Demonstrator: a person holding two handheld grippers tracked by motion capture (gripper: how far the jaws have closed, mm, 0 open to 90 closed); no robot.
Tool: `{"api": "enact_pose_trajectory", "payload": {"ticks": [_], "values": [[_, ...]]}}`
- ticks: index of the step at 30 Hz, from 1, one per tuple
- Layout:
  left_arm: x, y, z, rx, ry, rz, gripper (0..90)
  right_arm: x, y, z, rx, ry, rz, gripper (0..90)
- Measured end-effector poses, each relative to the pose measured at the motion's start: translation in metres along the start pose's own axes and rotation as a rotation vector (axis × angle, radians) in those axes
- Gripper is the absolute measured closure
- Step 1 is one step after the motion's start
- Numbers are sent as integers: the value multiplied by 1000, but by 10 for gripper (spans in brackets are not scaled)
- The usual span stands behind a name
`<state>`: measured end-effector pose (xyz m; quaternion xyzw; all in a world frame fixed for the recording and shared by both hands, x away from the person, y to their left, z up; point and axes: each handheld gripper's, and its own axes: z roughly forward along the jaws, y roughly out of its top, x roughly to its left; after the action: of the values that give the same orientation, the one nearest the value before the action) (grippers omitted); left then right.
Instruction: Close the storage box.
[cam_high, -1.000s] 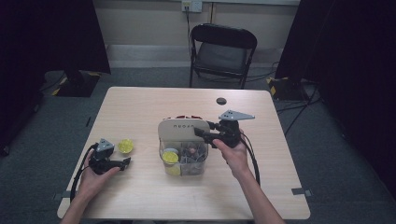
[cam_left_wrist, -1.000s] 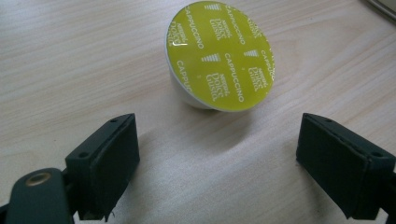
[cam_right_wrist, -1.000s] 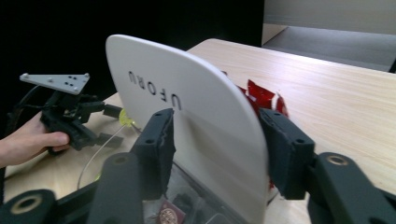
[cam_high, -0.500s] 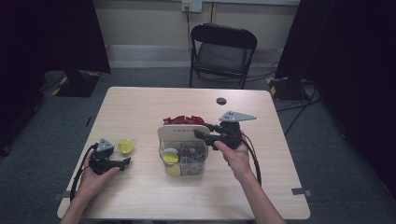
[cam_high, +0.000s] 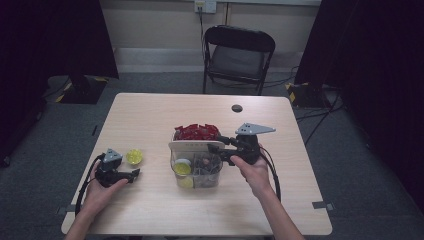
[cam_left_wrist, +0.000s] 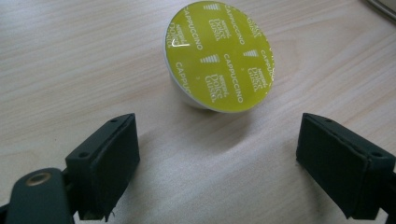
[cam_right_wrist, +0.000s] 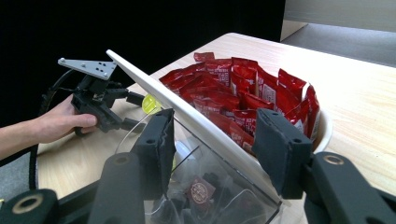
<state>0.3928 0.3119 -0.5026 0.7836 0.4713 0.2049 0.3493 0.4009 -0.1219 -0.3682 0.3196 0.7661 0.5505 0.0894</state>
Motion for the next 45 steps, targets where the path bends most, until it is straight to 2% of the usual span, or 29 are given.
{"api": "enact_pose_trajectory", "payload": {"ticks": [14,16,18,22,27,33,36,45], "values": [[0,0,0,0,0,1,127,13,-5,-6,24,15,-25,420],[0,0,0,0,-1,1,128,14,-7,-7,36,11,-32,396],[0,0,0,1,-2,2,127,16,-9,-10,29,-22,-43,313],[0,0,0,0,-2,2,127,13,-12,-15,24,-34,-39,293],[0,0,0,1,-2,2,127,11,-18,-17,39,-32,-17,267],[0,0,0,1,-2,2,127,14,-28,-19,66,-40,-18,236],[0,0,0,1,-2,2,127,13,-31,-18,78,-49,-8,203],[0,0,0,2,-2,2,127,13,-42,-8,95,-48,-1,196]]}}
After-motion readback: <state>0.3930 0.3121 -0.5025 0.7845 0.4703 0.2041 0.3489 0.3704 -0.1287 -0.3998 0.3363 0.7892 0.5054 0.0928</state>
